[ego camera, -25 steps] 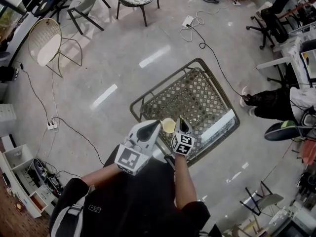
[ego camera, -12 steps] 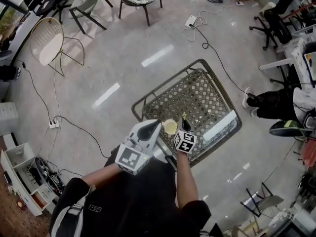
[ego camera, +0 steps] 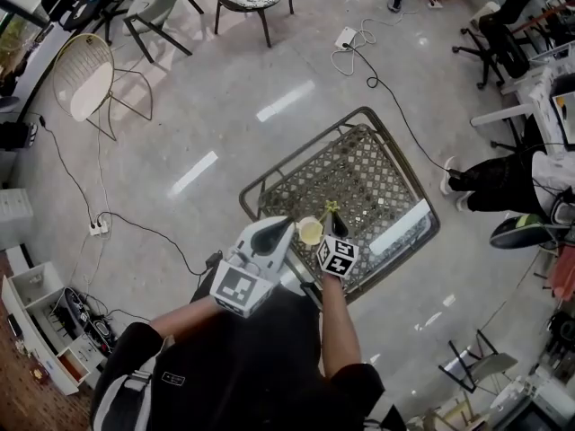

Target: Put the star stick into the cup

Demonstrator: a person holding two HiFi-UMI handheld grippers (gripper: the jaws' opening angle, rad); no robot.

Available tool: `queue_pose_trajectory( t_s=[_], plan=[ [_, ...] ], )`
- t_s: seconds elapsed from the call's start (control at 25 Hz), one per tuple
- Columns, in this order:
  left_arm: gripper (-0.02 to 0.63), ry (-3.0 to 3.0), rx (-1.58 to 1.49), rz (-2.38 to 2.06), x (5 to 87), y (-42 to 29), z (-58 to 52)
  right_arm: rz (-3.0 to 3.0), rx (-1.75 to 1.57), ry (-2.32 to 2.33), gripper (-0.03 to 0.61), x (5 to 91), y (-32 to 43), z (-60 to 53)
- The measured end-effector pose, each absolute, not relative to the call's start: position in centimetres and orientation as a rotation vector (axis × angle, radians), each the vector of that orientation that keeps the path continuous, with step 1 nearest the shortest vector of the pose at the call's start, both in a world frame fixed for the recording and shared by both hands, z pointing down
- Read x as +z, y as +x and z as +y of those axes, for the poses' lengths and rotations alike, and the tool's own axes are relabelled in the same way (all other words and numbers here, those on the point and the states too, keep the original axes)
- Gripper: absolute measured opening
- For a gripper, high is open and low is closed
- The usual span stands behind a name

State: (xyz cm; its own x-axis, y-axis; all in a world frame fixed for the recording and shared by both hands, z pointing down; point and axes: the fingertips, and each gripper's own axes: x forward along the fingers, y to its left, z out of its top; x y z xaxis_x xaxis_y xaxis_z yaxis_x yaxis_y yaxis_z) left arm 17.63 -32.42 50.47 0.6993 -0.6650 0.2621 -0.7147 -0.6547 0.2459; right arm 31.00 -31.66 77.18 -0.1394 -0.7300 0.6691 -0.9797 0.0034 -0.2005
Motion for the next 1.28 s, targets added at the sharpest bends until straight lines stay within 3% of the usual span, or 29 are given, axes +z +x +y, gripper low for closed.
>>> queue_pose_trajectory(
  t_s=[1.28],
  plan=[
    [0.017,2.693,0.080,-1.095,43.5,13.1,-13.6,-2.116,0.855,1.934,0.018,63.9,25.8,-14.8]
  ],
)
